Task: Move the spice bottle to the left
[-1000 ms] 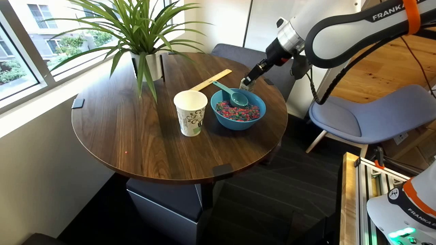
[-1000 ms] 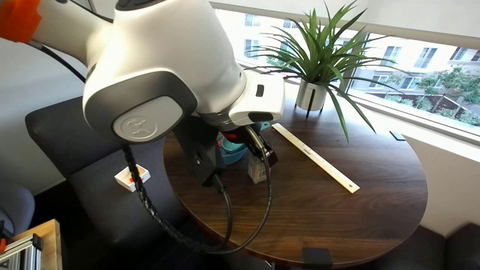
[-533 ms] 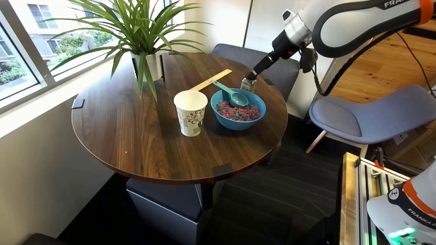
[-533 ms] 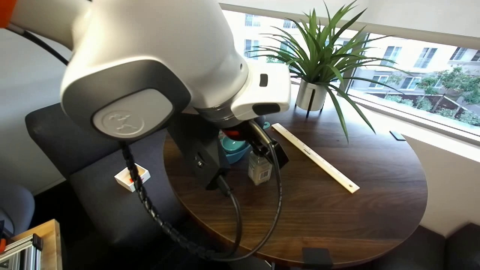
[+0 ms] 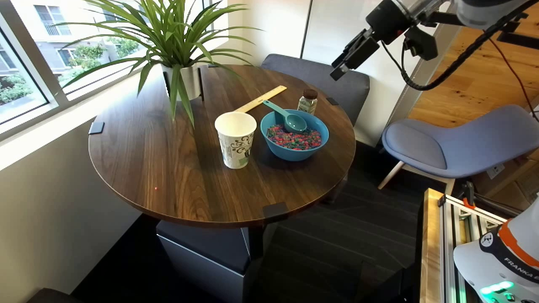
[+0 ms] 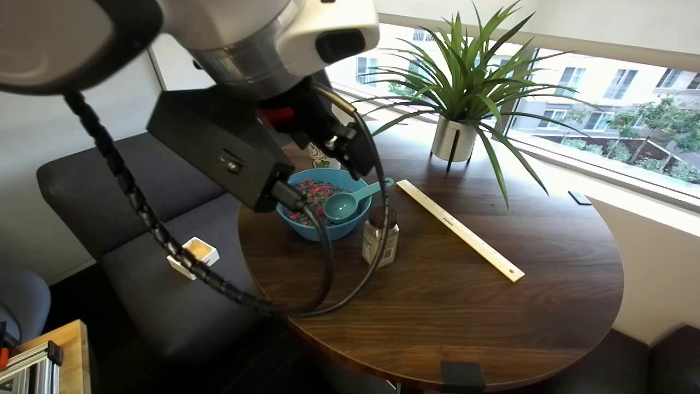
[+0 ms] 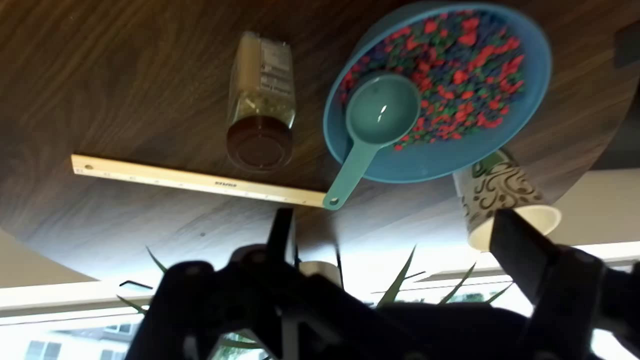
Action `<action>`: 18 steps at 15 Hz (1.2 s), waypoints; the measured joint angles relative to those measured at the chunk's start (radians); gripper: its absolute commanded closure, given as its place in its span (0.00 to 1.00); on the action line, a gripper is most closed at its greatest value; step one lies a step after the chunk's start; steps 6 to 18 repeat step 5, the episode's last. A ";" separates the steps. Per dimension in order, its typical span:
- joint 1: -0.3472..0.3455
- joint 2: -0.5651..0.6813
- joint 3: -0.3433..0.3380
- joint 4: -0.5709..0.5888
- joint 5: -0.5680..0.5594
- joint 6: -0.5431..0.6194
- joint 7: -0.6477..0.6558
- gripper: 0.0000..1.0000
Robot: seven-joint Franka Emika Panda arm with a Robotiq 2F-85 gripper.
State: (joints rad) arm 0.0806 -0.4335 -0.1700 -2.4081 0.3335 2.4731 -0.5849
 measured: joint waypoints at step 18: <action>-0.006 -0.198 -0.020 0.001 -0.091 -0.255 -0.012 0.00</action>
